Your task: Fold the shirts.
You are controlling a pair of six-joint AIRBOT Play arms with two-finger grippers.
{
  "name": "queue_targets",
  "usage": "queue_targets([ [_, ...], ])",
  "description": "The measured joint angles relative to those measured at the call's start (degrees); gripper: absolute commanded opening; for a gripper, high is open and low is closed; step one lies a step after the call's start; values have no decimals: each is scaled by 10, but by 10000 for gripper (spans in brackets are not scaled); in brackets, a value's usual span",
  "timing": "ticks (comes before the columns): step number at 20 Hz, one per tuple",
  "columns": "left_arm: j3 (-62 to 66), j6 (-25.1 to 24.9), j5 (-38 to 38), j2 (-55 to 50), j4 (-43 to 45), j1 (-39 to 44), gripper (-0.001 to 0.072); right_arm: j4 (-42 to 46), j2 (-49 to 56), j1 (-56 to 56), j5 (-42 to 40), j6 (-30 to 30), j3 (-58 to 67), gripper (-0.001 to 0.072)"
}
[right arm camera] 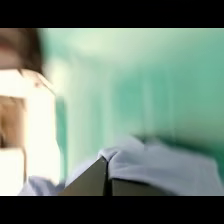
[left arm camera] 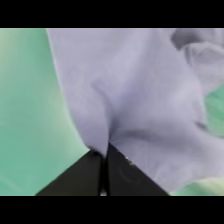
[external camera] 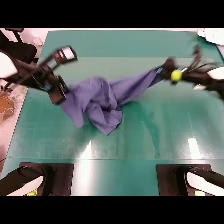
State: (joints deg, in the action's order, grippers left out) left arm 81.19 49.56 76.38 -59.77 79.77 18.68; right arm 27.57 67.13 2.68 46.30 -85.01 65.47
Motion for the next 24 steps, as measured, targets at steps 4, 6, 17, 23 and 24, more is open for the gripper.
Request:
queue_targets([
  [4, 120, 0, -27, 1, 75, 0, 23, -8, -71, 103, 24, -3, 99, 14],
  [6, 166, 0, -38, 1, 94, 1, 22, -10, -96, 159, 50, -6, 141, 14],
  [17, 228, 80, 18, 6, 258, -3, 21, 12, -157, 392, 165, -8, 206, 14],
  [23, 225, 110, 81, 8, 135, 0, 22, 26, -160, 349, 210, 2, 119, 14],
  [24, 221, 111, 83, 8, 99, 1, 21, 20, -162, 334, 212, 6, 100, 15],
])
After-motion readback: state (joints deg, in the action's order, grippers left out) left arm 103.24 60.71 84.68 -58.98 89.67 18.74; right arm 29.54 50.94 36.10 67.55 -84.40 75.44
